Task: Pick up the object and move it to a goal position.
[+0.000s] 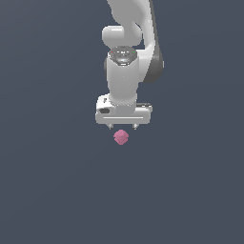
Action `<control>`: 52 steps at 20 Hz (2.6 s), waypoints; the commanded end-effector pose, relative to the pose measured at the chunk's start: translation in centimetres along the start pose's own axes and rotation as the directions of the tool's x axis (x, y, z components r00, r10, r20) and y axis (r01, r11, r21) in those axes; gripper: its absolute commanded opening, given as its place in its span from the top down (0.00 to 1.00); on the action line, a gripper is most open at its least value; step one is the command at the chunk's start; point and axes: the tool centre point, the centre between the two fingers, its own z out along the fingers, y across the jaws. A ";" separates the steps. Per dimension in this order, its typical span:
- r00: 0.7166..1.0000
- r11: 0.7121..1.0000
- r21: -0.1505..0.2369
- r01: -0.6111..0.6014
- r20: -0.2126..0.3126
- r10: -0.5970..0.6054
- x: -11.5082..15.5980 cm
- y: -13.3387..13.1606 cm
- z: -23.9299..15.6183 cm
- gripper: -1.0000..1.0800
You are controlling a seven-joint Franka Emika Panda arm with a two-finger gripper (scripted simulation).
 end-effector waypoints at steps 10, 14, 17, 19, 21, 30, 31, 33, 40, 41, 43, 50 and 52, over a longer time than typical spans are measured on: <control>0.999 0.999 -0.009 0.034 0.017 -0.034 -0.2 0.6 -0.2 0.04; 0.999 0.999 -0.010 0.033 0.018 -0.032 -0.2 0.7 -0.2 0.04; 0.999 0.999 -0.009 0.040 0.017 -0.040 -0.3 0.7 -0.1 0.04; 0.999 0.999 -0.009 0.052 0.018 -0.052 -0.3 0.7 0.1 0.04; 0.997 0.998 -0.010 0.069 0.018 -0.069 -0.4 0.7 0.3 0.04; 0.977 0.977 -0.009 0.212 0.020 -0.212 -1.3 0.9 2.6 0.04; 0.972 0.972 -0.009 0.235 0.020 -0.235 -1.4 0.9 2.9 0.04; 0.959 0.959 -0.008 0.284 0.021 -0.284 -1.7 1.0 3.7 0.04; 0.887 0.887 -0.003 0.461 0.021 -0.461 -3.1 1.1 6.4 0.04; 0.874 0.874 -0.002 0.485 0.021 -0.485 -3.3 1.1 6.8 0.04; 0.848 0.849 -0.001 0.529 0.020 -0.529 -3.7 1.0 7.5 0.04; 0.771 0.771 0.005 0.637 0.017 -0.637 -4.8 1.0 9.3 0.04; 0.754 0.754 0.006 0.656 0.016 -0.656 -5.0 1.0 9.6 0.04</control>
